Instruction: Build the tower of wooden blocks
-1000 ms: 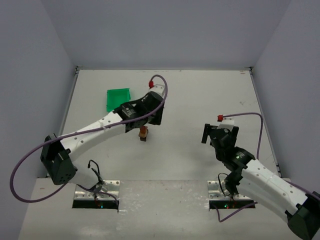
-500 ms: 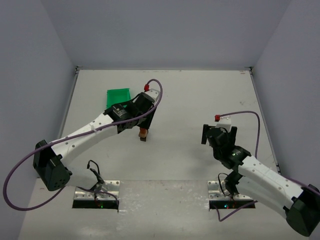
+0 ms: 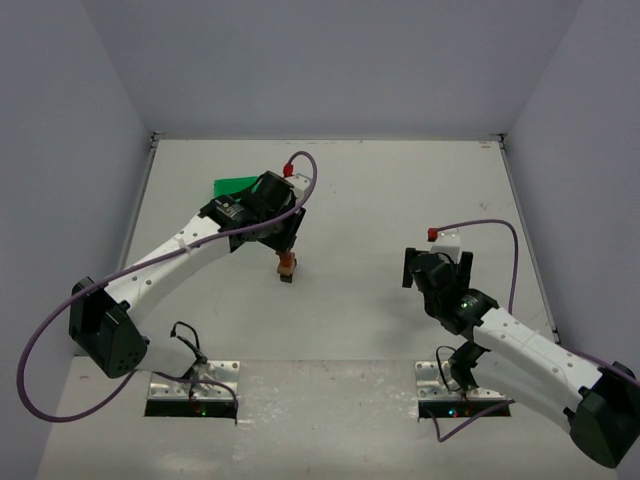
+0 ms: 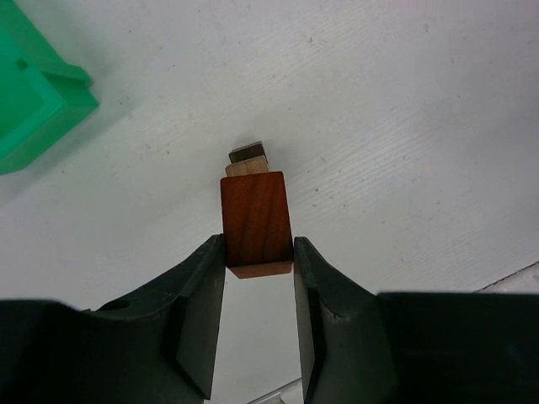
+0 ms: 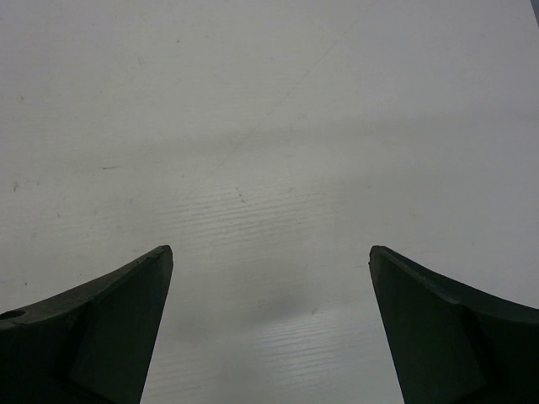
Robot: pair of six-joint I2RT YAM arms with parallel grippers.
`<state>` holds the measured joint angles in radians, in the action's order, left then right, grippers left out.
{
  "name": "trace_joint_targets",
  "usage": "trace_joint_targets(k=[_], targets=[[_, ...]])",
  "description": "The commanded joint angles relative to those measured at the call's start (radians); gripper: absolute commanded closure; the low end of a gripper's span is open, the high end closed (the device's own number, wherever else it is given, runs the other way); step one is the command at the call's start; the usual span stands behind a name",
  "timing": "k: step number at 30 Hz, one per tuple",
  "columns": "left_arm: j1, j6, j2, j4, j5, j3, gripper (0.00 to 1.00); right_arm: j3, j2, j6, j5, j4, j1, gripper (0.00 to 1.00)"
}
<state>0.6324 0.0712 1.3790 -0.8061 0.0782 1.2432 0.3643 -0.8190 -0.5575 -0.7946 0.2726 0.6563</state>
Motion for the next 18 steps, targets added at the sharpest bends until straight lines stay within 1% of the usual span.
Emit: trace_joint_targets(k=[1, 5, 10, 18], targets=[[-0.02, 0.03, 0.033, 0.021, -0.018, 0.048, 1.0, 0.043, -0.007, -0.012, -0.05, -0.015, -0.003, 0.01], [-0.02, 0.101, 0.034, 0.063, -0.033, 0.016, 1.0, 0.037, 0.005, -0.018, -0.055, -0.015, -0.003, 0.01], [-0.019, 0.173, 0.034, 0.059, 0.009, -0.002, 1.0, 0.035, 0.018, -0.021, -0.046, -0.015, -0.003, 0.01], [-0.02, 0.164, 0.036, 0.036, 0.023, -0.014, 1.0, 0.034, 0.016, -0.026, -0.034, -0.014, -0.004, 0.01]])
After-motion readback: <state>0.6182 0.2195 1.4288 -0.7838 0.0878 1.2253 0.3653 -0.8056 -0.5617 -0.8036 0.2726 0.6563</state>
